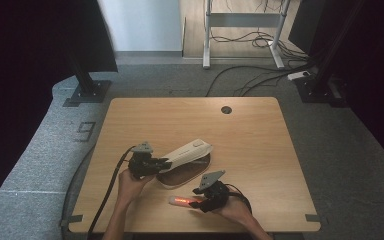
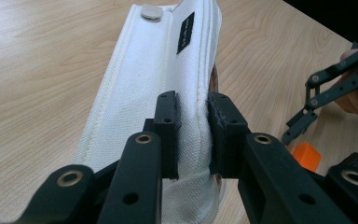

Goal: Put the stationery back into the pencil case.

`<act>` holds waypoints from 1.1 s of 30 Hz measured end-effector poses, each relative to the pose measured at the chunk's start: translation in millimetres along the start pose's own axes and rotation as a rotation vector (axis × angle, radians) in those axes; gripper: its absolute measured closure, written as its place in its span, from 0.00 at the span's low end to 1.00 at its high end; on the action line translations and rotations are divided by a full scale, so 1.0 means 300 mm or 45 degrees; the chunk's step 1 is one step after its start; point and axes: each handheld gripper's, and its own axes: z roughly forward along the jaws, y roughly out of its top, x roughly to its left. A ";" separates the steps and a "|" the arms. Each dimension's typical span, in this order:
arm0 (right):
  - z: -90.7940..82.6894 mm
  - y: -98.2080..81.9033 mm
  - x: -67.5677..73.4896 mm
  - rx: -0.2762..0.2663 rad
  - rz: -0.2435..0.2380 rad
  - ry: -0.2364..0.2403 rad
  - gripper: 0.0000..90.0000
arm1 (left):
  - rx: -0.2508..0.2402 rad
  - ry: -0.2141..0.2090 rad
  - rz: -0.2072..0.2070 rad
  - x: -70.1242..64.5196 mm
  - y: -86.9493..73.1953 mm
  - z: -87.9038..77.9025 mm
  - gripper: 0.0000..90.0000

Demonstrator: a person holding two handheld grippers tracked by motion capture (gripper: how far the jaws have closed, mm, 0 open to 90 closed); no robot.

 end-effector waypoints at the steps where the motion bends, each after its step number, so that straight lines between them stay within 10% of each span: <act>1: 0.004 -0.001 0.001 0.005 -0.008 -0.001 0.56 | 0.000 0.000 0.000 0.000 0.000 0.000 0.83; 20: 0.038 -0.012 0.009 0.027 -0.029 -0.052 0.73 | 0.002 0.005 0.005 -0.003 0.001 -0.001 0.83; 33: -0.040 0.005 -0.007 -0.028 -0.002 -0.102 0.73 | 0.000 0.008 0.005 -0.003 0.001 -0.001 0.84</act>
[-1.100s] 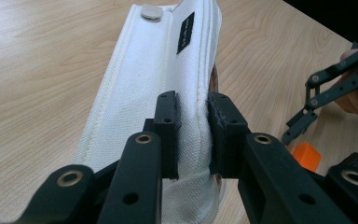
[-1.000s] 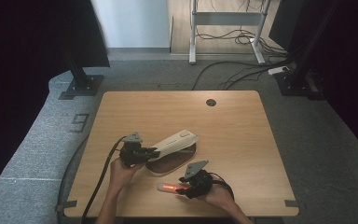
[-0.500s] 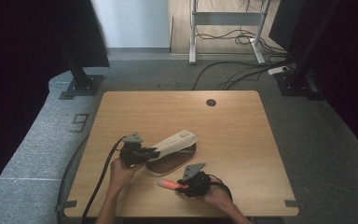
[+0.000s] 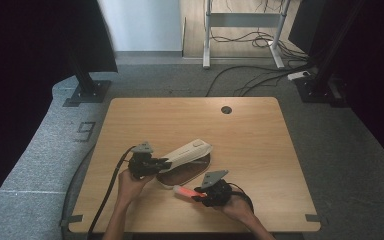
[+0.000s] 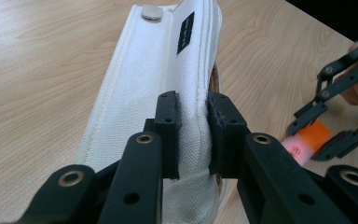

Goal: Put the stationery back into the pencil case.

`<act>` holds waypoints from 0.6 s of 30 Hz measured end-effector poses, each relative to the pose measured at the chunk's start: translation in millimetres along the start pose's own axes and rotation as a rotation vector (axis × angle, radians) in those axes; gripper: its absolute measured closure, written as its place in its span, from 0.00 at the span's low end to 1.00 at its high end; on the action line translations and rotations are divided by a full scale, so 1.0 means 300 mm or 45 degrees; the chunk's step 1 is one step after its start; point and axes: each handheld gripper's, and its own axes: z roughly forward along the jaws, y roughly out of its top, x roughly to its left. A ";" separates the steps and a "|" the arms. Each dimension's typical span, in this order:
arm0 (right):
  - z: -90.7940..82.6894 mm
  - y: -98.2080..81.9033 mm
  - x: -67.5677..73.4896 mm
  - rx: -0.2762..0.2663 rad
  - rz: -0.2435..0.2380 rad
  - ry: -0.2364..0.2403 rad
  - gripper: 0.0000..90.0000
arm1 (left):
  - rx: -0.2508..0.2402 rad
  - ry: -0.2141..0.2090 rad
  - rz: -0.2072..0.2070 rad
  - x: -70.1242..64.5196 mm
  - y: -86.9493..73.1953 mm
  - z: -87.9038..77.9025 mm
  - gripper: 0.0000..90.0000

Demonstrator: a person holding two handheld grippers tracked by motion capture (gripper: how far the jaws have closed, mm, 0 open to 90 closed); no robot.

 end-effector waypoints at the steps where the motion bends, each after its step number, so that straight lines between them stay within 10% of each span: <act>1: -0.008 0.002 -0.005 -0.006 0.002 -0.008 0.73 | -0.001 0.000 -0.001 0.000 0.000 0.000 0.84; 18: -0.039 0.029 -0.100 0.000 0.029 -0.108 0.73 | -0.018 0.000 -0.009 0.001 0.003 -0.007 0.84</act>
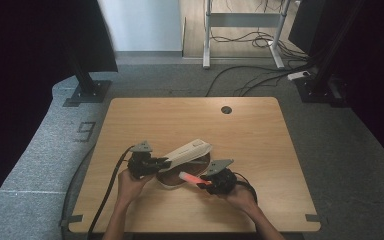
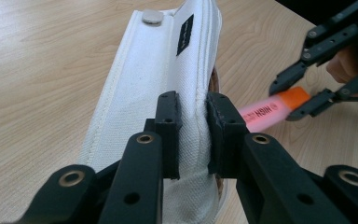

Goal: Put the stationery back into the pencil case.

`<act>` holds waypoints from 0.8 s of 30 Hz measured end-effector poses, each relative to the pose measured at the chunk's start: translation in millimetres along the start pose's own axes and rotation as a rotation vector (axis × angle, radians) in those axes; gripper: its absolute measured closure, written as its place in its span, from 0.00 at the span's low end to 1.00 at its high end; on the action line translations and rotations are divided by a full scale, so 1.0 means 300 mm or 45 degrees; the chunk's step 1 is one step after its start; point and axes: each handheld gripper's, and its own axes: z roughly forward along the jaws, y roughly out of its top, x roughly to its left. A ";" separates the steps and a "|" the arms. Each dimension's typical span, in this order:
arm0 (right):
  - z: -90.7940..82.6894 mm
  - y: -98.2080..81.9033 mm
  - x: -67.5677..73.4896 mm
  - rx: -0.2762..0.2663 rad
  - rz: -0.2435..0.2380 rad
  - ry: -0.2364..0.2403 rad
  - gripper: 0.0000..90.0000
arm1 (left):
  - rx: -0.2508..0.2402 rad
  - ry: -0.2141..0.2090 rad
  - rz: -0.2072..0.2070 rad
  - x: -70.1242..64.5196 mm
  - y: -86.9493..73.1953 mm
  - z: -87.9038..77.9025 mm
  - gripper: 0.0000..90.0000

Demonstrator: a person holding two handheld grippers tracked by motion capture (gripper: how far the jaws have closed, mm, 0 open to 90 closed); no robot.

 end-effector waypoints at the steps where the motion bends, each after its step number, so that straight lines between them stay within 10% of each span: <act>1: 0.004 0.004 -0.005 0.005 0.001 -0.005 0.73 | -0.001 0.000 0.000 0.000 0.000 0.000 0.84; 24: 0.159 0.121 -0.062 0.059 -0.077 0.000 0.73 | -0.005 -0.005 -0.002 -0.001 0.002 -0.001 0.84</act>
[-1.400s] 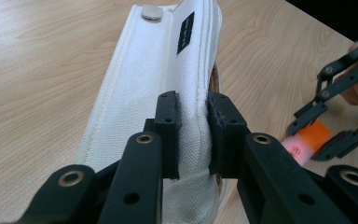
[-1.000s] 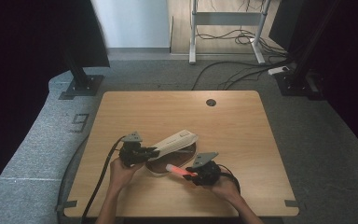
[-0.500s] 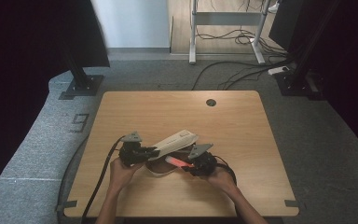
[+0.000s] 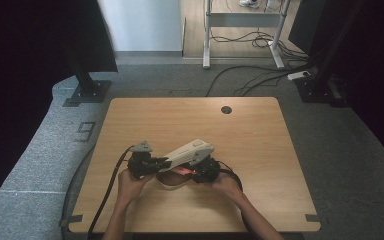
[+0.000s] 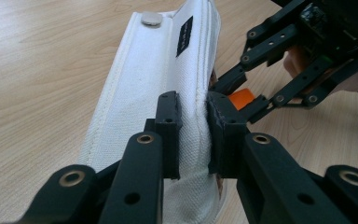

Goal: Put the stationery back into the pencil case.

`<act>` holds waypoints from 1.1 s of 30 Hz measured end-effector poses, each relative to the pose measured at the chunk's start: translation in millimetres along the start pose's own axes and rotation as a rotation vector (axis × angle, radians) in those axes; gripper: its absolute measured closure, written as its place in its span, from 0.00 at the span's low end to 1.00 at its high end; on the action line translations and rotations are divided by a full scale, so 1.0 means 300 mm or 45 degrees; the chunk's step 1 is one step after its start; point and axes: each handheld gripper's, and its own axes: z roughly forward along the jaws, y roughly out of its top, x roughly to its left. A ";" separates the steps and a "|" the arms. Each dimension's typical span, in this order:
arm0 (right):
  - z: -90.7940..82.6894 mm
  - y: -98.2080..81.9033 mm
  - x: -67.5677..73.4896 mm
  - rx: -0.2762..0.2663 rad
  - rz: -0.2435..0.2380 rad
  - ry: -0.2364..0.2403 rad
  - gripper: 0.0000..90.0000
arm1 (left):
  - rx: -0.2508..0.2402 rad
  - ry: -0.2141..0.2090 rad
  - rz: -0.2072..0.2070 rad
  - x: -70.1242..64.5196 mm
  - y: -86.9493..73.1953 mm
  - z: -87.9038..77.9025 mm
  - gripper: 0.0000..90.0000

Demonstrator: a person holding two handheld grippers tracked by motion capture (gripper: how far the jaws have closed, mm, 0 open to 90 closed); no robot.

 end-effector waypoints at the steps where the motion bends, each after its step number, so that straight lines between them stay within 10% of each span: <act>1: 0.006 0.005 0.001 0.002 -0.004 0.000 0.73 | 0.000 0.000 0.000 0.000 0.000 0.000 0.84; 16: 0.110 0.052 0.001 0.017 -0.026 0.034 0.72 | 0.007 0.000 0.000 0.000 -0.001 0.001 0.84; 23: 0.064 0.030 0.011 0.024 -0.002 -0.019 0.57 | 0.009 -0.002 -0.001 0.001 -0.001 0.001 0.84; 33: 0.008 -0.040 0.015 0.033 0.038 -0.099 0.66 | 0.013 -0.005 -0.002 0.000 -0.003 0.003 0.84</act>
